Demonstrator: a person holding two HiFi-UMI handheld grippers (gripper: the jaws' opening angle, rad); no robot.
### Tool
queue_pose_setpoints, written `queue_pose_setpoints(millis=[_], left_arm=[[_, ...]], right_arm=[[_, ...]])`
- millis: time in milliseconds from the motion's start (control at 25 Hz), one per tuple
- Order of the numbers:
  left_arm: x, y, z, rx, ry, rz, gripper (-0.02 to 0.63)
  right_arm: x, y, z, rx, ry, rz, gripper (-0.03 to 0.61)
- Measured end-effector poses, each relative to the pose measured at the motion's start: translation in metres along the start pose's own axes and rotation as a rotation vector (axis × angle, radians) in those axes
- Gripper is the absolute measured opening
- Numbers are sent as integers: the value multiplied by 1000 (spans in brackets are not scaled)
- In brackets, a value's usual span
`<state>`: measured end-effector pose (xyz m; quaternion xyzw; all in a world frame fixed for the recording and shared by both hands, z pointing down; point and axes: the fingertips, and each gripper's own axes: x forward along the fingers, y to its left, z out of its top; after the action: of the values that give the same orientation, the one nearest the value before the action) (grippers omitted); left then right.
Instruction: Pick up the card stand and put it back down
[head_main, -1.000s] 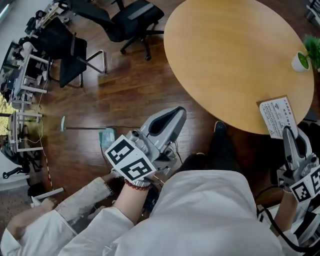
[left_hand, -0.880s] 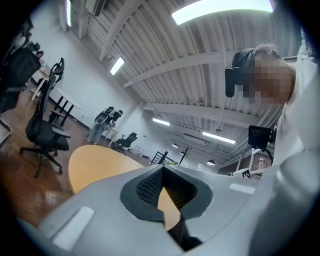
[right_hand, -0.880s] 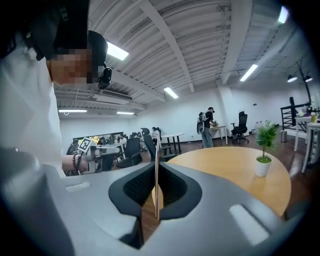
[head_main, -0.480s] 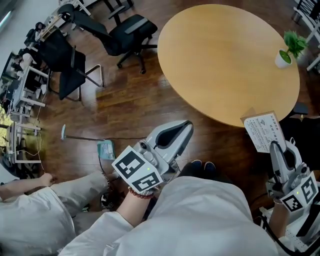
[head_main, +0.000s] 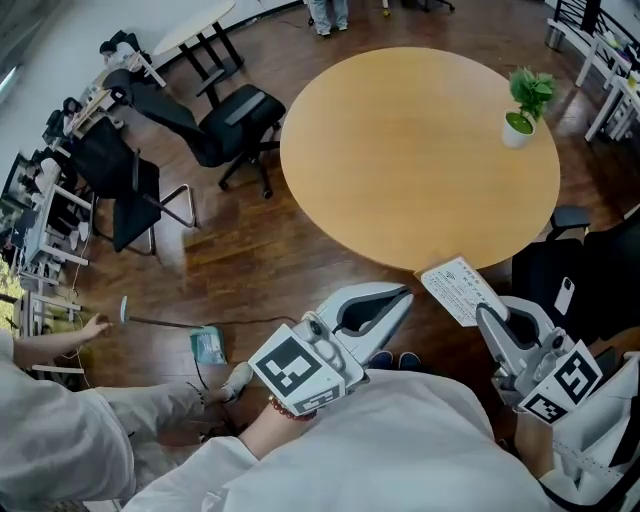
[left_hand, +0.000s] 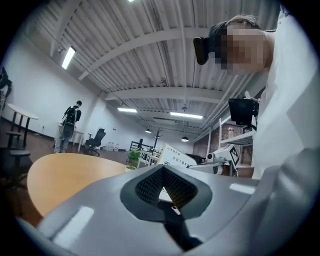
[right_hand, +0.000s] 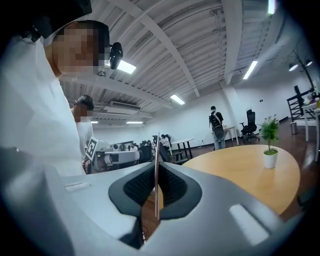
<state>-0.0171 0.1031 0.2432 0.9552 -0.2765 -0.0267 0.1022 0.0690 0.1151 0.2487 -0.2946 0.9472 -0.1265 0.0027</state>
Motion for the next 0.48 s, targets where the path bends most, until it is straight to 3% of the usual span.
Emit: queue_pose_setpoints(millis=[320,480], left_arm=[[-1,-6,-20,79,77,-33,0],[0,-5,-25,89,112,-11,0]], right_arm=[[0,-5,-7,24,-6,-17,20],[3,-5,-8,16,-4,-14,20]])
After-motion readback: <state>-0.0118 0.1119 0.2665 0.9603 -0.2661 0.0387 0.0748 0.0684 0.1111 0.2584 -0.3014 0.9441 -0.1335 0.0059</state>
